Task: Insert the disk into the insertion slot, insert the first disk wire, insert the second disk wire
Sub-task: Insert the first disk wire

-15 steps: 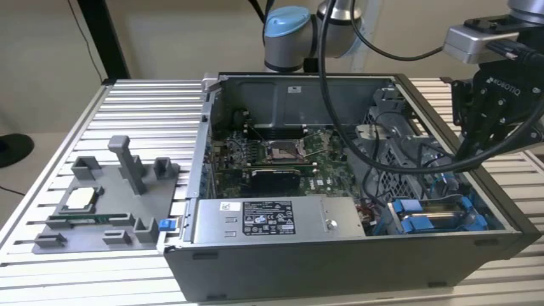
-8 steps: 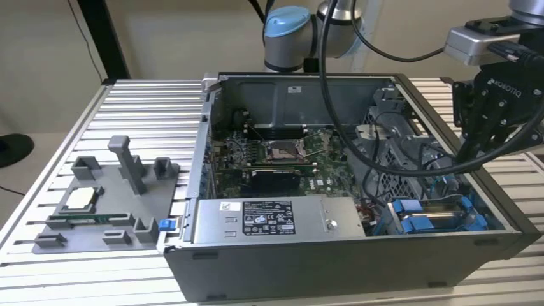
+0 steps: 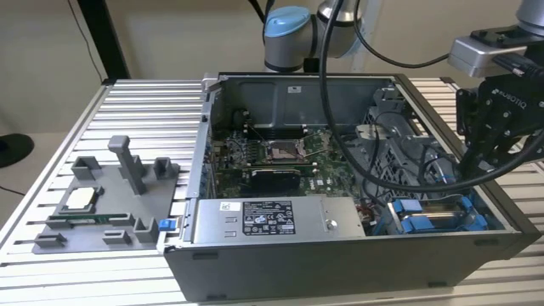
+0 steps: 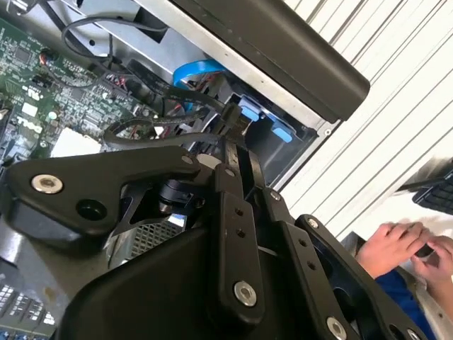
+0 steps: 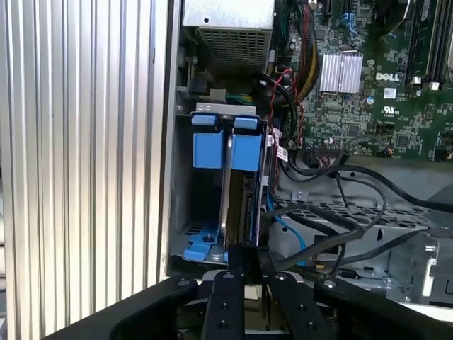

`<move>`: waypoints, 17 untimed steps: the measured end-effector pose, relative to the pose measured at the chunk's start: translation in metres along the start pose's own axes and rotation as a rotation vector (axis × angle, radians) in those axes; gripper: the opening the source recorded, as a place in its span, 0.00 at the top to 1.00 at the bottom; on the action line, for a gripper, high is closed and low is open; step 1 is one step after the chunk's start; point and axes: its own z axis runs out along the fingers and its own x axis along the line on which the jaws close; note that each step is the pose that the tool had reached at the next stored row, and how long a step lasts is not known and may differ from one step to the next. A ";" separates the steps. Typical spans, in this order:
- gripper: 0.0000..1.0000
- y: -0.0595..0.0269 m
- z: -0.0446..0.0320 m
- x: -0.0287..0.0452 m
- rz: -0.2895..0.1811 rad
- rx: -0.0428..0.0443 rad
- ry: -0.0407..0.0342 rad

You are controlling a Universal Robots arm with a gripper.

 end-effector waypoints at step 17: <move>1.00 0.0013 0.0005 0.0005 0.036 -0.0055 -0.0501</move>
